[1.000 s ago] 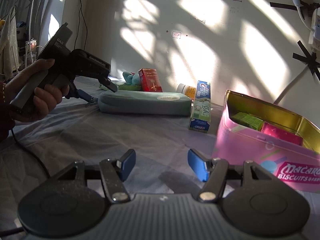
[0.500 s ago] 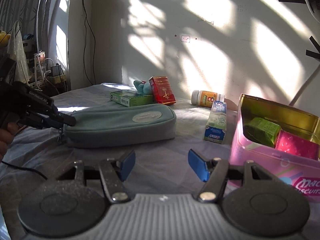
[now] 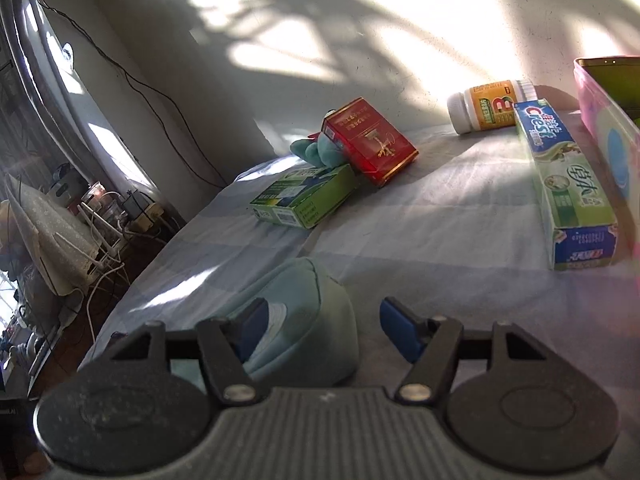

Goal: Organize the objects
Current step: 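Grasp the mint-green pouch with the left tool, then carry the mint-green pouch over the pink tin and lower it in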

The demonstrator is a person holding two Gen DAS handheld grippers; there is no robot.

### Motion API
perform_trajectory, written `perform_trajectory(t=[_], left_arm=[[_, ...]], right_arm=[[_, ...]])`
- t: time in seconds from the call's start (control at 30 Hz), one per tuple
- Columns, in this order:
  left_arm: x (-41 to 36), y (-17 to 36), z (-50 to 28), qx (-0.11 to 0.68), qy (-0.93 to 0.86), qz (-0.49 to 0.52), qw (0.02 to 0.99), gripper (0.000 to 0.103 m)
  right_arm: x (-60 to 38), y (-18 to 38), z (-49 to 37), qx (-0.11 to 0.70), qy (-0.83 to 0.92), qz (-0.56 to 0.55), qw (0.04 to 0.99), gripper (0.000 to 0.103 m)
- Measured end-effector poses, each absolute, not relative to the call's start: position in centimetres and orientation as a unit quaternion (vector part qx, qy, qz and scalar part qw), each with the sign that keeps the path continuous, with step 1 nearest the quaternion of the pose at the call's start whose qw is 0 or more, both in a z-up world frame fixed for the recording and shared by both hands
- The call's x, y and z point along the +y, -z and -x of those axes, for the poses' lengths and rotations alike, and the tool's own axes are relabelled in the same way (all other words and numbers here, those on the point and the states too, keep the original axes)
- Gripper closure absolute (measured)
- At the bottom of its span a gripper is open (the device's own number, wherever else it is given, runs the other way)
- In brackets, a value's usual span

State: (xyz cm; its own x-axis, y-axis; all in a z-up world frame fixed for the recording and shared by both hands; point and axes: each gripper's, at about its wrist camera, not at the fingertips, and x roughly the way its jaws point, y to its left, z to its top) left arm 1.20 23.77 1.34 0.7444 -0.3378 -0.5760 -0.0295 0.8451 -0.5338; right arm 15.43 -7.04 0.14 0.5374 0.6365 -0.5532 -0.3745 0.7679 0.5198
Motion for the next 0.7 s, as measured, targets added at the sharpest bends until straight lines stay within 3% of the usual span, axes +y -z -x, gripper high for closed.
perform_trajectory(t=[0.03,0.13,0.37,0.7], left_arm=[[23.5,-0.9,-1.4,0.351,0.074,0.26,0.896,0.05],[22.7,-0.5,-1.3,0.346,0.065,0.243,0.904,0.053],[19.7,-1.1,-0.9,0.357,0.111,0.177,0.91,0.053],[7.4,-1.1,-2.5,0.378,0.253,0.071,0.888,0.053]], right_arm=[[-6.7,0.2,-15.7,0.393,-0.303,-0.177,0.85,0.046],[-5.5,0.0,-14.1,0.377,-0.293,-0.138,0.868,0.053],[-10.9,-1.0,-6.6,0.367,-0.292,-0.112,0.876,0.054],[-21.7,-1.2,4.2,0.344,-0.165,-0.126,0.916,0.054]])
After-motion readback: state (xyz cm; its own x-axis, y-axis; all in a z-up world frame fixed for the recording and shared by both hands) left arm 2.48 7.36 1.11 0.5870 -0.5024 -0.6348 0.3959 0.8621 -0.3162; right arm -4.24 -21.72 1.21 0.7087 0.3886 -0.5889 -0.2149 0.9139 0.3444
